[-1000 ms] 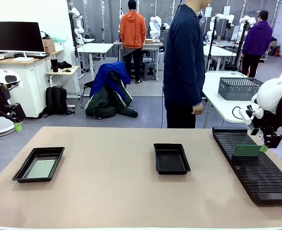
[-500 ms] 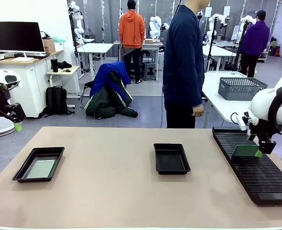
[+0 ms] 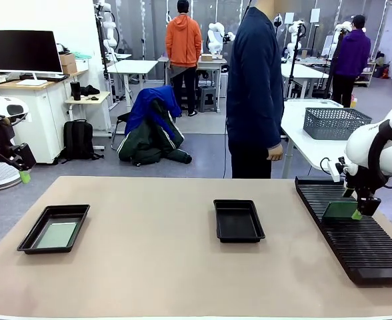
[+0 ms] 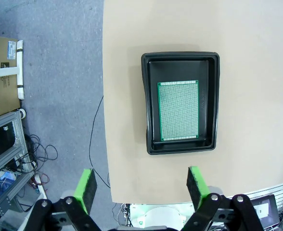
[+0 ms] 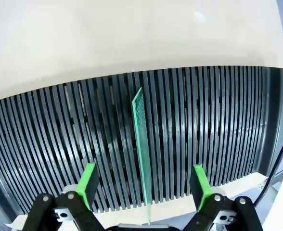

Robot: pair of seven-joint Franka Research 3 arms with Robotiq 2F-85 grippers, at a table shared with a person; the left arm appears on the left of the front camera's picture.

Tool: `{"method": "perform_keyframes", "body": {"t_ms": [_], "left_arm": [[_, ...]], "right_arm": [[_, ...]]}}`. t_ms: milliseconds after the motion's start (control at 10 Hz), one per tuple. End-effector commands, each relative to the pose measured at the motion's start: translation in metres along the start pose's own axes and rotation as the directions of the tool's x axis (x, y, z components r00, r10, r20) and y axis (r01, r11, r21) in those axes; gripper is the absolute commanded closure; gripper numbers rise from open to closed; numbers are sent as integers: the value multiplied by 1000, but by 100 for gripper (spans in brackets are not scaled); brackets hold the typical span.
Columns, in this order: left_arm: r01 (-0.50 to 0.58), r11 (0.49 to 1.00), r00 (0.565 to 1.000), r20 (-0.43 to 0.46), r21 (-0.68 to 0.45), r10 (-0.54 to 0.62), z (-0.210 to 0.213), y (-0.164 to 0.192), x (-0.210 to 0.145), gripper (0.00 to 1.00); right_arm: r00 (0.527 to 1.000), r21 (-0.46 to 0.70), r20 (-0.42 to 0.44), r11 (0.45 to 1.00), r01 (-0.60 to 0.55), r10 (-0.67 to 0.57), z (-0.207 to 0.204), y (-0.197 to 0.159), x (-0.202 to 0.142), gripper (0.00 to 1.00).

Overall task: Inspect and transfer BCBs to ESD trays.
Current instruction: Pick up the Blank PCB from the PCB Rack and place it in the right ESD tray.

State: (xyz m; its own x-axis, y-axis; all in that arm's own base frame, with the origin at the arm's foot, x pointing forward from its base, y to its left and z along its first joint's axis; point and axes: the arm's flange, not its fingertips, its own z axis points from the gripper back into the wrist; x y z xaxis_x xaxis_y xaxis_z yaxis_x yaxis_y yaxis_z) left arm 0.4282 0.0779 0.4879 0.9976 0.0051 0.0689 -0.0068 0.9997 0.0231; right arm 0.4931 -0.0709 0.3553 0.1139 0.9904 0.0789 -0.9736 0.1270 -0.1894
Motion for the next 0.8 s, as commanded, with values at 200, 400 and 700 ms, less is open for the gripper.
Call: {"method": "perform_keyframes", "body": {"t_ms": [200,400,700], "left_arm": [[-16,1000,1000,3,3,16,-1,-1,-2,0],[-16,1000,1000,3,3,16,-1,-1,-2,0],[-16,1000,1000,3,3,16,-1,-1,-2,0]], "right_arm": [[1000,-1,11,1000,-6,6,1,3,-4,0],[1000,3,8,1000,-23,23,1,4,-5,8],[1000,6,9,1000,-19,19,2,5,-5,23]]}}
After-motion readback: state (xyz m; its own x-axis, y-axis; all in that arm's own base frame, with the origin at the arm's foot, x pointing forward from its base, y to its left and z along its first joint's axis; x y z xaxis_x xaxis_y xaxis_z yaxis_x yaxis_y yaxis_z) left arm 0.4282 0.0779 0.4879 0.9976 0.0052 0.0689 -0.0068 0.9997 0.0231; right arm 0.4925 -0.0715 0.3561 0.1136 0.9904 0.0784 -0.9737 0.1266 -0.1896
